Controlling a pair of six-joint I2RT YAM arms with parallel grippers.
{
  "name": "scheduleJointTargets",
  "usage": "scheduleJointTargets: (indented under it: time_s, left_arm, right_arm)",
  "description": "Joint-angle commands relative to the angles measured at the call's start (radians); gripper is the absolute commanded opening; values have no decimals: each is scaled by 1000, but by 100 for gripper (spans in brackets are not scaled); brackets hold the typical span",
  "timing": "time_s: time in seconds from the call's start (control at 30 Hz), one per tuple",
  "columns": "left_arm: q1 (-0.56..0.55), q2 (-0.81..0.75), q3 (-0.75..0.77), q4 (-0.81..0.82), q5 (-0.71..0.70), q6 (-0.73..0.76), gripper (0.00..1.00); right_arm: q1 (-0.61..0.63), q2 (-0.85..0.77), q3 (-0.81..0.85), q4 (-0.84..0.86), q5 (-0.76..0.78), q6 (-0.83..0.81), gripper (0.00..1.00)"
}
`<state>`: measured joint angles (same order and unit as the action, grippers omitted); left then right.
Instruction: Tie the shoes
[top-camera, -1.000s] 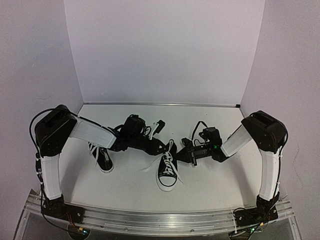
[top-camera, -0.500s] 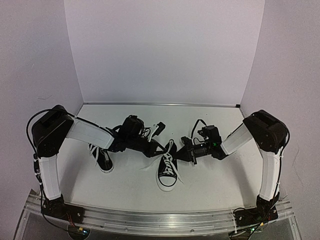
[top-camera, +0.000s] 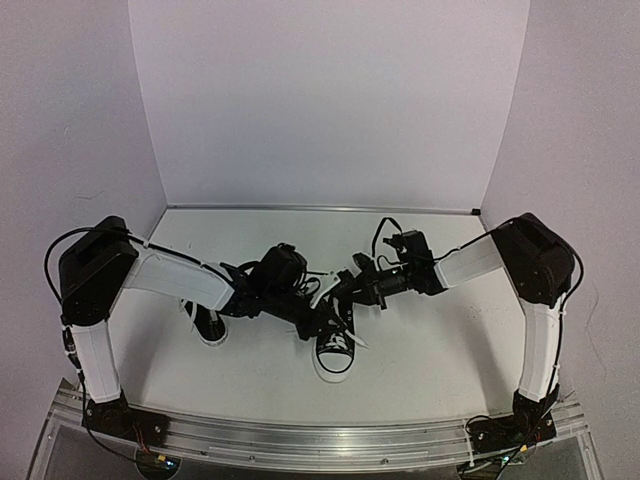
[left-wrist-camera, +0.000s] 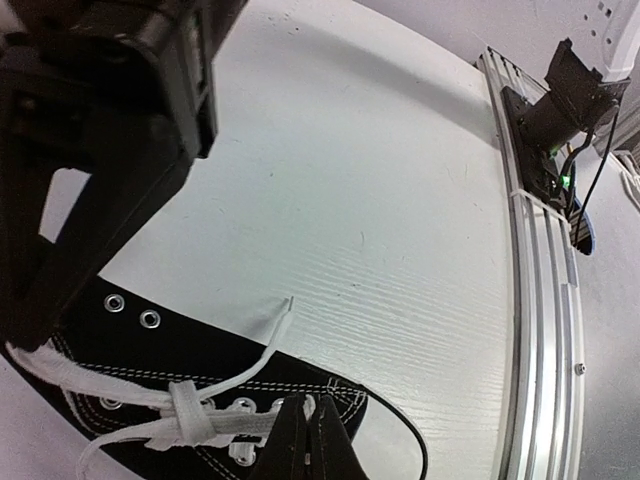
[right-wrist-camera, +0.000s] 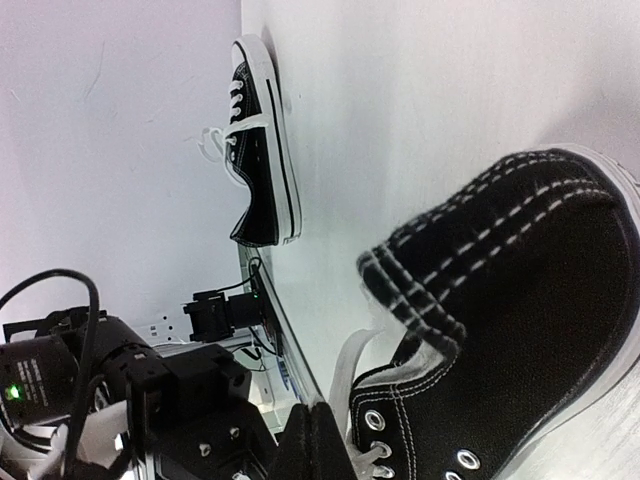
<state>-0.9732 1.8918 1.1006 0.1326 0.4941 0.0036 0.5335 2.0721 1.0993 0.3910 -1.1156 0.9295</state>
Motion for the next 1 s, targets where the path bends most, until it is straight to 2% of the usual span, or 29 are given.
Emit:
scheduleJointTargets:
  time_s: [0.0, 0.53, 0.97]
  left_arm:
    - [-30, 24, 72, -16, -25, 64, 0]
    - [-106, 106, 147, -33, 9, 130, 0]
    - [-125, 143, 145, -13, 25, 136, 0]
  right_arm:
    - [17, 34, 73, -111, -4, -98, 0]
    - [22, 151, 209, -157, -12, -131, 0]
    - [37, 192, 287, -169, -18, -123, 0]
